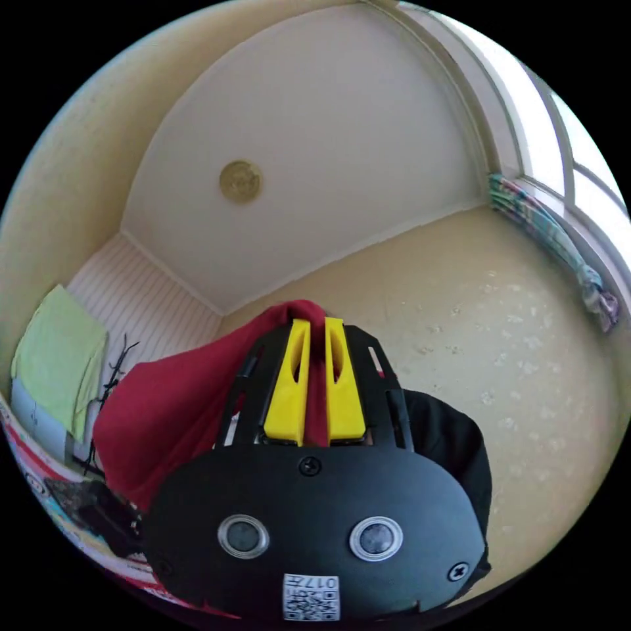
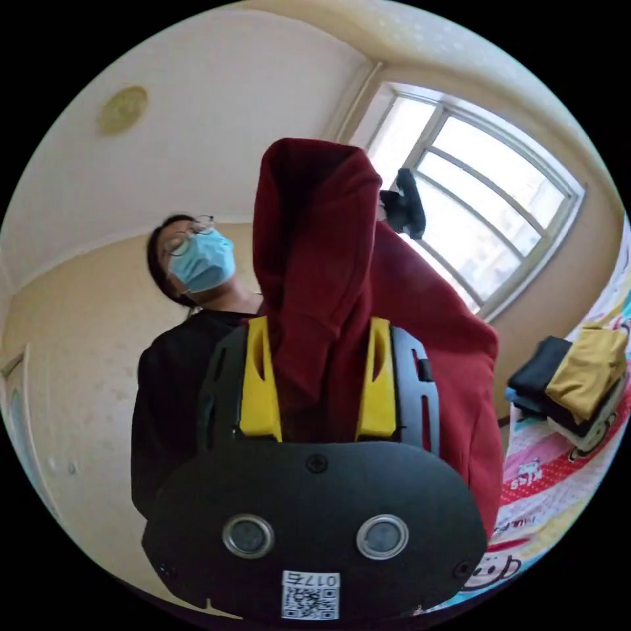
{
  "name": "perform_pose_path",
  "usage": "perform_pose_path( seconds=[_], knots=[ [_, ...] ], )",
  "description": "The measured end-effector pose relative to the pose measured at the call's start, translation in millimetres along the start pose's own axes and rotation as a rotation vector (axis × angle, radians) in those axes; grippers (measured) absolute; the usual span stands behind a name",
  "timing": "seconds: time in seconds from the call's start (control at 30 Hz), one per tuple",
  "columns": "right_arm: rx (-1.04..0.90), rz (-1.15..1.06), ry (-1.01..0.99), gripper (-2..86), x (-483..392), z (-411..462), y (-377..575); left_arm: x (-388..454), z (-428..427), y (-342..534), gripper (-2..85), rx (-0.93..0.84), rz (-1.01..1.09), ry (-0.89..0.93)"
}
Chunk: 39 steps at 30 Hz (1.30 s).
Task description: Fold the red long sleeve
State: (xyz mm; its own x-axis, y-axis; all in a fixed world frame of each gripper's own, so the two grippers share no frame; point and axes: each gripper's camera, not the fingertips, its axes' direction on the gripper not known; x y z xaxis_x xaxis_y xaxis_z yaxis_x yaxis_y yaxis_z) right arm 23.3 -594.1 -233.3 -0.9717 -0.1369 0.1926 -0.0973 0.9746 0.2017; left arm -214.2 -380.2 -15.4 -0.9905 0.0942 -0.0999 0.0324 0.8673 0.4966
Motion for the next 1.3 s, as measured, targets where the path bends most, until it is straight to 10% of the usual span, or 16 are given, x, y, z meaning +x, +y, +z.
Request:
perform_pose_path(
  seconds=[0.4,1.03,1.3],
  knots=[
    [0.243,-0.324,0.291,1.4,-111,-76,-12,164,-88,50,8.8,-0.038,-0.385,-1.335],
    [-0.360,-0.453,0.353,0.7,-99,17,-71,-116,53,-51,16.6,-0.835,-0.630,-1.190],
    [-0.102,-0.419,0.490,1.4,-112,-32,-41,-126,-46,-24,3.9,-0.244,-0.619,-0.279]
  ],
)
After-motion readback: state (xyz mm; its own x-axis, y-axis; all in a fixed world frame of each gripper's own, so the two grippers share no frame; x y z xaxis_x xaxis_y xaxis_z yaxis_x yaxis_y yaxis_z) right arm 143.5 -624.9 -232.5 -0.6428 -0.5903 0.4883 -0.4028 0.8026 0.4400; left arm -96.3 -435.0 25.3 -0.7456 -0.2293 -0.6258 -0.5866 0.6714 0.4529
